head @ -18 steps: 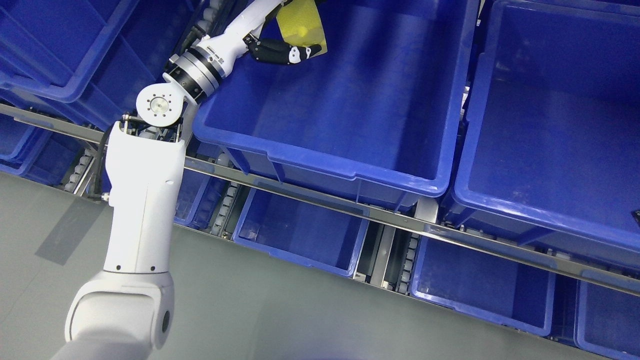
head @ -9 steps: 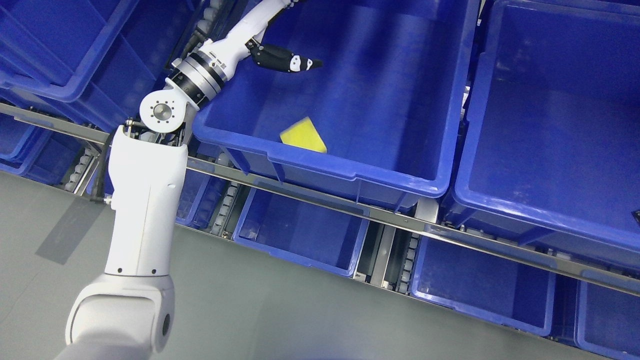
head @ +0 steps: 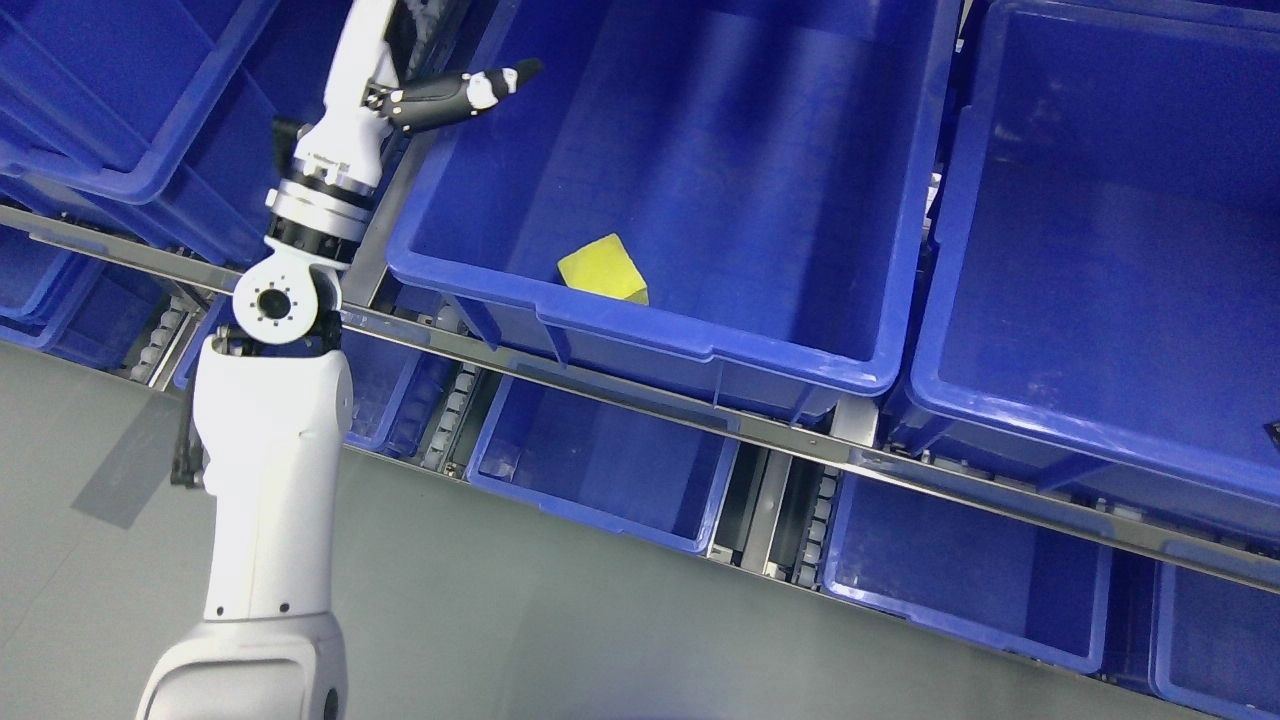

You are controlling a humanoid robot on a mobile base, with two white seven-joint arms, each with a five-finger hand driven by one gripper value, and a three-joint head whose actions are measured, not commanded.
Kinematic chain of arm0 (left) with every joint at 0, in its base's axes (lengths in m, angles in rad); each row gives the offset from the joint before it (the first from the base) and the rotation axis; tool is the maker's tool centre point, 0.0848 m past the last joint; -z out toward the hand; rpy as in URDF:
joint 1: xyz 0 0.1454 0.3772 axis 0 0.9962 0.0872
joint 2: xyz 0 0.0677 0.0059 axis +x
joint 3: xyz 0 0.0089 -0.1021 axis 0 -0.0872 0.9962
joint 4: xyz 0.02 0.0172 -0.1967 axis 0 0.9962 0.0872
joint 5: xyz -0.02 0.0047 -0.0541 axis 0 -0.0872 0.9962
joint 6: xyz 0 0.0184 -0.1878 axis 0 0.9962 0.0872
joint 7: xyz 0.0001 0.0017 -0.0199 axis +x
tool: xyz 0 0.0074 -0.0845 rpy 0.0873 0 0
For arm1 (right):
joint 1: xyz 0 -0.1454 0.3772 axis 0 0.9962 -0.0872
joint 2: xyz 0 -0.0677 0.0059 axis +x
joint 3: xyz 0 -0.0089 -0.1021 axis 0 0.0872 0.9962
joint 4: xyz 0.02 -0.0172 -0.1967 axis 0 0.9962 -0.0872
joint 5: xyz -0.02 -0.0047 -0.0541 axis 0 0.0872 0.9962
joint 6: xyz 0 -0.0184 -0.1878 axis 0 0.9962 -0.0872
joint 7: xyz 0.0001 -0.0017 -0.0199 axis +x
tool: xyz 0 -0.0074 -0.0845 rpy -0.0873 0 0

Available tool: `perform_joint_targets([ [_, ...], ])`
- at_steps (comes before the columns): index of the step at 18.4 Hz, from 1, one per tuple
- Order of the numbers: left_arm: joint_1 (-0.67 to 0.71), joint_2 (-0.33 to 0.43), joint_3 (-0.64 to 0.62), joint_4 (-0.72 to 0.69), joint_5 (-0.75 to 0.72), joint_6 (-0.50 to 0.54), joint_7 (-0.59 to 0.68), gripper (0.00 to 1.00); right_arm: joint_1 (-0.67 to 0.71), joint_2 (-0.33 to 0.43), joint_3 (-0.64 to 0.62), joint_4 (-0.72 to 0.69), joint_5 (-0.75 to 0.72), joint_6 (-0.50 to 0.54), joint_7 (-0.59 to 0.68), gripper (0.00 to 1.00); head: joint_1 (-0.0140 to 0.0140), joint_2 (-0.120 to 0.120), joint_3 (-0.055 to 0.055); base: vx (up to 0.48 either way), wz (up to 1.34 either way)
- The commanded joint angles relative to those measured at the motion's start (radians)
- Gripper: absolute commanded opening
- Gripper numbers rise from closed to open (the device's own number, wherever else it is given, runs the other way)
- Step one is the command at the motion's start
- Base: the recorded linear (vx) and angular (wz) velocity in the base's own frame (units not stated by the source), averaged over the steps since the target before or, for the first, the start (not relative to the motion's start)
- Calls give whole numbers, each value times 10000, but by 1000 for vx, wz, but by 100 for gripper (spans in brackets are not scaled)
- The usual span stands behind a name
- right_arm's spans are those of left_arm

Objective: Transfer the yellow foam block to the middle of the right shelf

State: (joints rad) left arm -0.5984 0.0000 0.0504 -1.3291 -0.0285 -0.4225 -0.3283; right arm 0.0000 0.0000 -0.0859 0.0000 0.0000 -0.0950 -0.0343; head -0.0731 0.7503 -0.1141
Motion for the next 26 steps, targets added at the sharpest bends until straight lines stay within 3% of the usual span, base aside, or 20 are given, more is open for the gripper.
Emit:
perform_joint_targets([
  [1,1288,175,938,-1665,1466,-452,337,99,15,-175,0,-175,31,-1,6,100,0,0,0,0,0],
  [7,3082,175,923,-3059,1466,-393,812,99,15,-175,0,-175,31,-1,6,100,0,0,0,0,0],
  [14,3789,175,969,-3691,1634,1200,1778,99,15,-175,0,-175,31,-1,6,100,0,0,0,0,0],
  [21,4311,175,632,-3752,4285,1371,1749,100,15,-175,0,-175,31,-1,6,100,0,0,0,0,0],
  [26,5078,175,-379,-3232,4933,1341,1718,100,15,-175,0,-175,31,-1,6,100,0,0,0,0,0],
])
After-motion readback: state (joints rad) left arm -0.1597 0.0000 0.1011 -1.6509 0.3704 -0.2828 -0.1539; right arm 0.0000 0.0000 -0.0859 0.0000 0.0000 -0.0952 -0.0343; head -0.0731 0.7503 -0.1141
